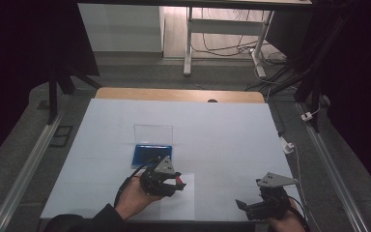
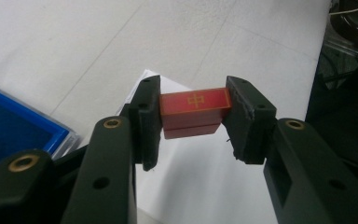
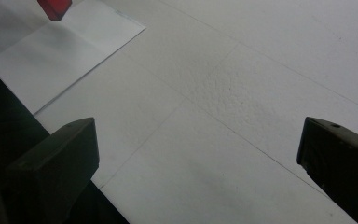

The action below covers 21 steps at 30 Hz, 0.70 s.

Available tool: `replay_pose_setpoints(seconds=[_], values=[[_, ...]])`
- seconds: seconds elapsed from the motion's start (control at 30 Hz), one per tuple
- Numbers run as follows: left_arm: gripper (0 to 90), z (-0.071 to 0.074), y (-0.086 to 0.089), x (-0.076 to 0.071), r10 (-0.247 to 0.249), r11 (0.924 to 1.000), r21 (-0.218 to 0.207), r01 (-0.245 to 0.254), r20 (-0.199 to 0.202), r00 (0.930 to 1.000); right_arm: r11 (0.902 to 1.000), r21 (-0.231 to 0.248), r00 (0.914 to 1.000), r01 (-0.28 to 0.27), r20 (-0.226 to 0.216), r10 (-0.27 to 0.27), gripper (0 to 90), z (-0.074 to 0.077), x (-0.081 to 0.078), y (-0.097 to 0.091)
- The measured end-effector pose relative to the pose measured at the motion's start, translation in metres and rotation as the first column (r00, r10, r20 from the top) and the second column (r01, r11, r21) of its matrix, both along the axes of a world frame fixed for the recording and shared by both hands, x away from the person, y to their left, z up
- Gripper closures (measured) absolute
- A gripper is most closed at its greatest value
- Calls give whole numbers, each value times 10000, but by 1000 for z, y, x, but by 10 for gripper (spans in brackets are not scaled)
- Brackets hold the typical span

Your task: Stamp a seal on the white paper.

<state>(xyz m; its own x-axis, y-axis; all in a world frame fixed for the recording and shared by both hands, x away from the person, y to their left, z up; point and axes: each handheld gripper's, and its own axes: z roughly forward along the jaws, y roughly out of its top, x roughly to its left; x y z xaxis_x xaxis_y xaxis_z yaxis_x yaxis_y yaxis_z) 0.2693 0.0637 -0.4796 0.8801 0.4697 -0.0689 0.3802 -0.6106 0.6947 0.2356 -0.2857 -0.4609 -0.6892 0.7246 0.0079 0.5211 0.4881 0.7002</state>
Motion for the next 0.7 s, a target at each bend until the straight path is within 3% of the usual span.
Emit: replay_pose_setpoints(seconds=[0.7], values=[[584, -20, -2, 5, -84, 9975, 695, 89, -65, 9999, 10000, -16, 10000, -74, 13, 74, 0, 0, 0, 0]])
